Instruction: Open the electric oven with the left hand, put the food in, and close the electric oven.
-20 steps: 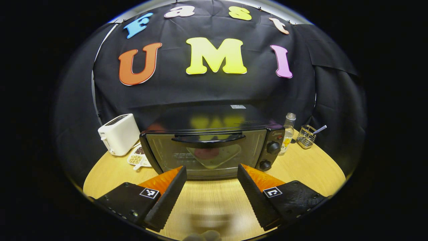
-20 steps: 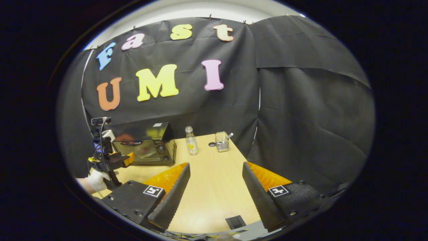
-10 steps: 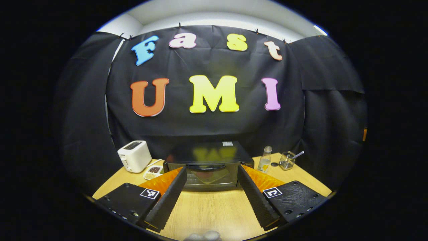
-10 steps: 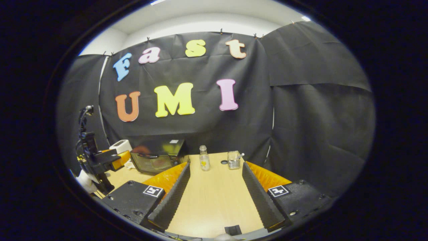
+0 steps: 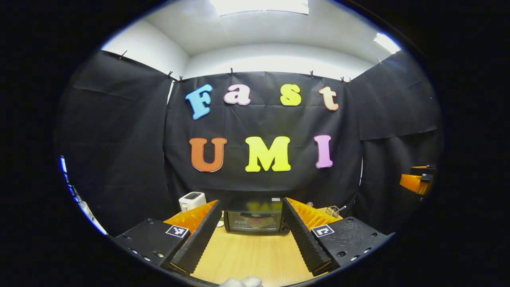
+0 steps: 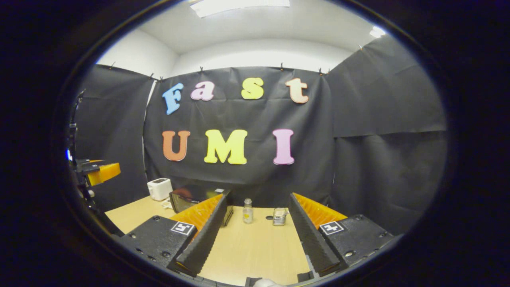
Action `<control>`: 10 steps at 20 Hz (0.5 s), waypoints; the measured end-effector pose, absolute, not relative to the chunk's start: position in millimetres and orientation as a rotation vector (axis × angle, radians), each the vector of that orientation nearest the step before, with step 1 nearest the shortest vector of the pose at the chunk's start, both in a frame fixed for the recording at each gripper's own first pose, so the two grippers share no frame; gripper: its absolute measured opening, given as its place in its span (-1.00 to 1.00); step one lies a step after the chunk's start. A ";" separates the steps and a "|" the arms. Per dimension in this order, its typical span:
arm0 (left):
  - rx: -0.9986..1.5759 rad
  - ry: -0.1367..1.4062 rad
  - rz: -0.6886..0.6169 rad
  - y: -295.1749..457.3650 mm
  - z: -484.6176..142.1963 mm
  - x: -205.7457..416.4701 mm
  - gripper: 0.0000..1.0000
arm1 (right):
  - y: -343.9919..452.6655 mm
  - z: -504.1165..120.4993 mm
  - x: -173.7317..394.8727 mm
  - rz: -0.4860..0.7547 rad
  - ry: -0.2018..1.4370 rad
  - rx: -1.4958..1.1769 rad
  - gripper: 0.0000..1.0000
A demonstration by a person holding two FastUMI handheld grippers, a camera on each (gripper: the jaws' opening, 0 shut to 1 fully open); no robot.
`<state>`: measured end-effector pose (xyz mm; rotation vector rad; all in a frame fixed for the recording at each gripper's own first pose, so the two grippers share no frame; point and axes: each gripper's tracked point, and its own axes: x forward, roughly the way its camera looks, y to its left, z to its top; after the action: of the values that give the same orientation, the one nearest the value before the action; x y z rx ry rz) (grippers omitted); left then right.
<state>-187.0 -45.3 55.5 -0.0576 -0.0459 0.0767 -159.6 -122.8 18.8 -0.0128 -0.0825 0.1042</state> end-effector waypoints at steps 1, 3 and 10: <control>-0.051 -0.049 0.088 -44.6 55.9 -197.2 0.92 | -121.4 13.4 -162.4 0.112 -0.076 -0.010 0.97; -0.032 -0.013 0.096 -45.8 46.6 -212.9 0.92 | -114.7 0.6 -169.6 0.141 -0.045 0.026 0.98; -0.028 0.015 0.090 -36.2 45.5 -220.2 0.93 | -106.9 -1.8 -178.9 0.109 -0.022 0.084 0.99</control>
<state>-220.2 -36.2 45.5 -0.0280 0.0155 0.0896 -178.9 -106.9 -1.8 0.0839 -0.0221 0.1086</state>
